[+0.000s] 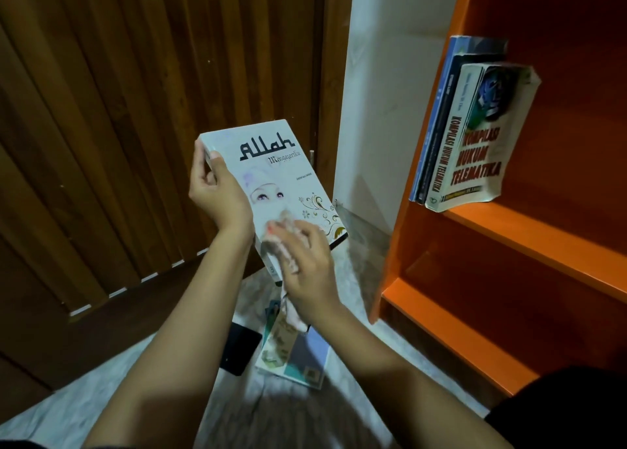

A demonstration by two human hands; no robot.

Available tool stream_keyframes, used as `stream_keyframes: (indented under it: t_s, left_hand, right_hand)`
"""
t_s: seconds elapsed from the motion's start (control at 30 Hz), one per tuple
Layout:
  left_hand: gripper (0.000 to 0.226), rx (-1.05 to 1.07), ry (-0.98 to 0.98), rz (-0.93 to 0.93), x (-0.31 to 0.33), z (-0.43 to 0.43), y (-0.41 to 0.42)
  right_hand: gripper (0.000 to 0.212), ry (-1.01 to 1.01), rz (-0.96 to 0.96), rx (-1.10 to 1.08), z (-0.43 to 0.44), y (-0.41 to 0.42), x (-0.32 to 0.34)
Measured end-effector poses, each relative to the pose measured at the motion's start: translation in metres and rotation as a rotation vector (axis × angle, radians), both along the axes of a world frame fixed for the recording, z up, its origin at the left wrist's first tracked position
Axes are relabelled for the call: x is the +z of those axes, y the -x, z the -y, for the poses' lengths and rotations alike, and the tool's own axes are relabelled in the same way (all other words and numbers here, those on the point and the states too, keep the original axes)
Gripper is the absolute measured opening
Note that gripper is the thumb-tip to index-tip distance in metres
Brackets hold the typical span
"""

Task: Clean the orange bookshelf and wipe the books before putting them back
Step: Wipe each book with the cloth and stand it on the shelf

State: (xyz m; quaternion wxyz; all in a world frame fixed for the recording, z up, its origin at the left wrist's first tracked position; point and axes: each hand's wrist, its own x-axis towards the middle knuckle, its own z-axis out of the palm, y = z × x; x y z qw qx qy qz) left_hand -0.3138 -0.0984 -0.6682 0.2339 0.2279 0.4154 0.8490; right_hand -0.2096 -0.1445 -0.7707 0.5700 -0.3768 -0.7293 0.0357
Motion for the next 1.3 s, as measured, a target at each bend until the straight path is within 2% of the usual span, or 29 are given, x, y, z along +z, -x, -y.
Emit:
stream_keyframes:
  t_s: [0.1, 0.2, 0.37, 0.53, 0.8, 1.03, 1.2, 1.3]
  left_hand:
    - [0.034, 0.012, -0.013, 0.061, -0.001, -0.002, 0.011]
    - [0.034, -0.006, 0.011, 0.105, 0.0, 0.003, 0.011]
    - [0.034, -0.057, 0.017, 0.123, -0.001, 0.01, 0.004]
    - [0.035, -0.109, 0.004, 0.093, 0.0, 0.013, -0.013]
    - [0.035, -0.271, -0.036, 0.06, 0.015, 0.017, -0.064]
    - [0.034, -0.459, -0.189, -0.021, 0.045, 0.015, -0.149]
    - [0.034, -0.502, -0.263, -0.091, 0.057, 0.004, -0.215]
    - [0.034, -0.492, -0.289, -0.177, 0.058, -0.01, -0.247]
  right_hand:
    - [0.05, -0.119, 0.134, 0.073, 0.015, -0.004, -0.017]
    - [0.049, -0.137, 0.188, 0.064, 0.014, -0.017, -0.025]
    - [0.043, 0.039, -0.04, -0.106, -0.002, -0.038, -0.011]
    - [0.035, 0.244, -0.205, -0.188, -0.016, -0.068, 0.025]
    - [0.026, 0.256, -0.396, -0.325, -0.039, -0.136, 0.064]
    - [0.025, 0.241, -0.525, -0.37, -0.04, -0.209, 0.108]
    - [0.018, 0.138, -0.64, -0.423, -0.053, -0.266, 0.13]
    - [0.013, 0.147, -0.667, -0.41, -0.069, -0.29, 0.136]
